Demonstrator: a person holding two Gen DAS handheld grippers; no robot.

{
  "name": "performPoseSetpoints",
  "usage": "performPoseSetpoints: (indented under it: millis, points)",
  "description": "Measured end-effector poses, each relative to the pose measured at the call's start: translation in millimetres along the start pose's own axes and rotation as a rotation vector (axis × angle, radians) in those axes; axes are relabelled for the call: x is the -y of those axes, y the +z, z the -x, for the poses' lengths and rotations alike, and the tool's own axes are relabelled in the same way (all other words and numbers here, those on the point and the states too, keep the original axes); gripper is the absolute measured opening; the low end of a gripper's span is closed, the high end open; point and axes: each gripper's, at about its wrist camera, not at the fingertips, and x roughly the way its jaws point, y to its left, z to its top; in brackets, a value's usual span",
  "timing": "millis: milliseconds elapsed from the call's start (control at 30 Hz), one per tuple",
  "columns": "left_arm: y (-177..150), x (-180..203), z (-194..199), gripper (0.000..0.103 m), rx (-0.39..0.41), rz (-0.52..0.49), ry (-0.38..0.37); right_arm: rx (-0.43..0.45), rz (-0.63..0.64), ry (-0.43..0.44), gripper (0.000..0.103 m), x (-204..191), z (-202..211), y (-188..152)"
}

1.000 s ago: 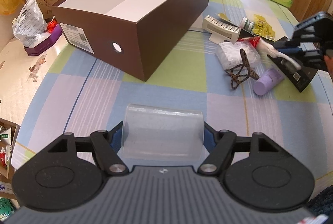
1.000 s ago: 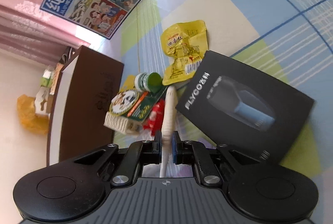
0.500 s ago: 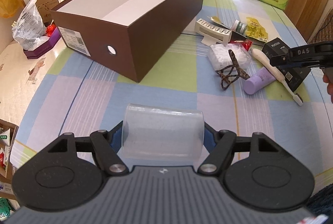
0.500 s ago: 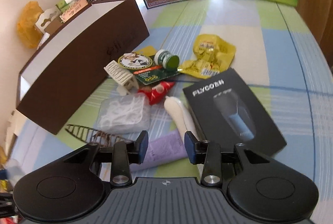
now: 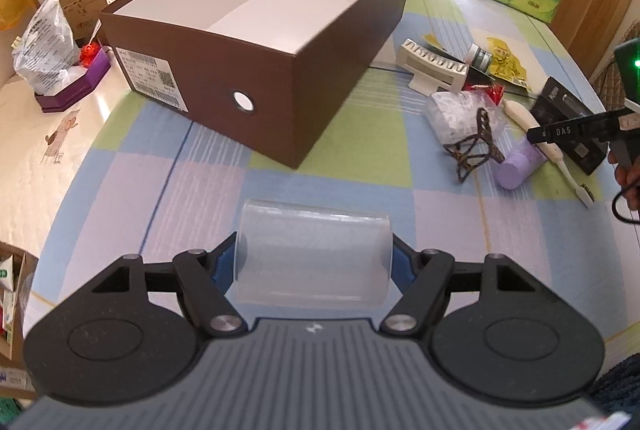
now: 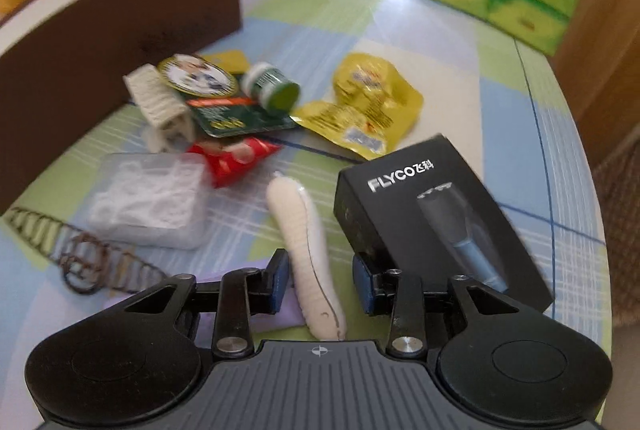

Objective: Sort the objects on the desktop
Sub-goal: 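Grasp the white brush with the right tool and lift it, then carry both items over the shoebox and release them inside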

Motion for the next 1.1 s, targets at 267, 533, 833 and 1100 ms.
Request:
performPoseSetpoints:
  millis: [267,533,833,1100]
  points:
    - [15.0,-35.1,-0.9,0.070,-0.009,-0.034,-0.023,-0.013,-0.081,0.022,0.018,5.8,-0.2,3.8]
    - [38.3,-71.5,25.0,0.070,0.039,-0.097,-0.025,0.051,-0.193,0.134,0.018,-8.2,58.6,5.5]
    - [89.7,-96.7,48.2,0.070,0.159,-0.191,-0.062,0.116,-0.186,0.213,0.018,-59.2,106.9,37.8]
    - [148.2,-100.4,40.0,0.070,0.268,-0.283,-0.107,0.218,-0.142,0.356,0.018,-125.3,132.9,97.1]
